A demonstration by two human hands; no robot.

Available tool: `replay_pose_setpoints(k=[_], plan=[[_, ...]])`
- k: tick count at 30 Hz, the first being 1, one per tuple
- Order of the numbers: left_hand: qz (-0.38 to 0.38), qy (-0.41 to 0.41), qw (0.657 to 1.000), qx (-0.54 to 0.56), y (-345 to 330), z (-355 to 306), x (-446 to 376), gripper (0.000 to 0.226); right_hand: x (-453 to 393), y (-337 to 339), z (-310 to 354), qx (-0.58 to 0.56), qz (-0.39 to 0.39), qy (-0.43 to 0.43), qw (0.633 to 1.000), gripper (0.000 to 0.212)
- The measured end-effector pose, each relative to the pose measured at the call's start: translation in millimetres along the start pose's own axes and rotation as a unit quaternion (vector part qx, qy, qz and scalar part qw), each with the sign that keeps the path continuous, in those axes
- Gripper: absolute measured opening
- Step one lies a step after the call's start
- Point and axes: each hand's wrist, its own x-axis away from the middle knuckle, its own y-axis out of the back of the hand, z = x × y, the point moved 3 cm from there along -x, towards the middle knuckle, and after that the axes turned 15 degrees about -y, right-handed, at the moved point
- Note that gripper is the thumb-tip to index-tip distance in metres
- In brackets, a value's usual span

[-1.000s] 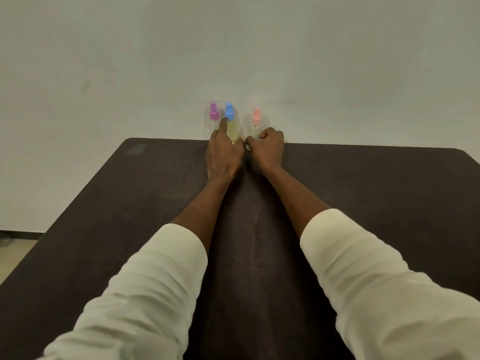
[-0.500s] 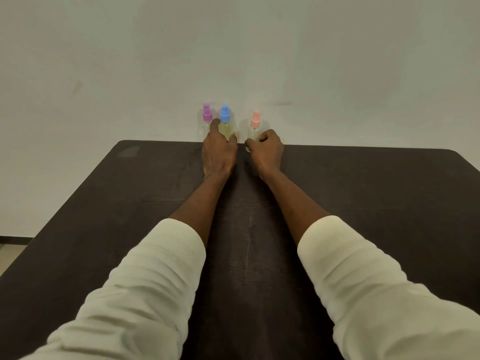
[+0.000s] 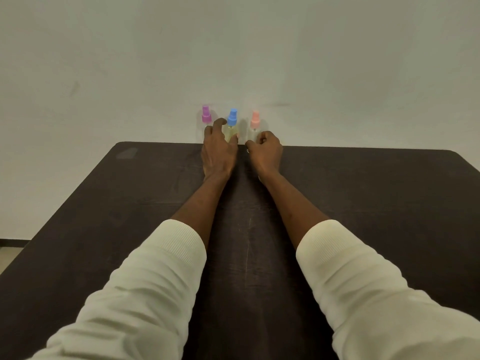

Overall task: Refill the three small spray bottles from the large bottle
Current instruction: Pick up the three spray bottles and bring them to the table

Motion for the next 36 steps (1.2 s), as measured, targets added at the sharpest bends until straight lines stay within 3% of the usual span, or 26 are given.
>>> replay_pose_setpoints(k=[5,9,16,19,21,26,32,36], plan=[[0.014,-0.013,1.000,0.008,0.0,-2.1,2.4,0.046,1.4,0.2,-0.2,0.017,0.002,-0.001,1.000,0.017],[0.035,0.008,0.999,0.021,-0.9,-1.2,1.3,0.059,2.1,-0.4,0.3,0.027,0.006,0.000,1.000,0.019],[0.085,0.014,0.996,0.014,-5.4,0.0,3.0,0.041,8.4,3.4,0.2,0.075,0.021,0.017,0.997,0.031],[0.083,0.015,0.996,0.041,4.0,-9.3,16.0,0.040,22.2,14.0,-2.0,0.088,0.027,0.012,0.996,0.021],[0.072,0.008,0.995,0.070,16.7,-21.4,32.9,0.037,38.9,25.9,-5.4,0.085,0.043,0.000,0.995,0.006],[0.051,0.002,0.990,0.134,54.7,-55.3,94.5,0.014,109.4,70.2,-19.1,0.063,0.075,-0.021,0.995,0.022],[0.083,0.004,0.985,0.153,94.4,-98.2,176.9,0.036,201.7,131.8,-41.8,0.015,0.098,-0.042,0.994,0.026],[0.094,0.000,0.980,0.173,113.5,-128.2,223.3,0.037,245.9,169.0,-57.1,0.028,0.092,-0.020,0.995,0.012]])
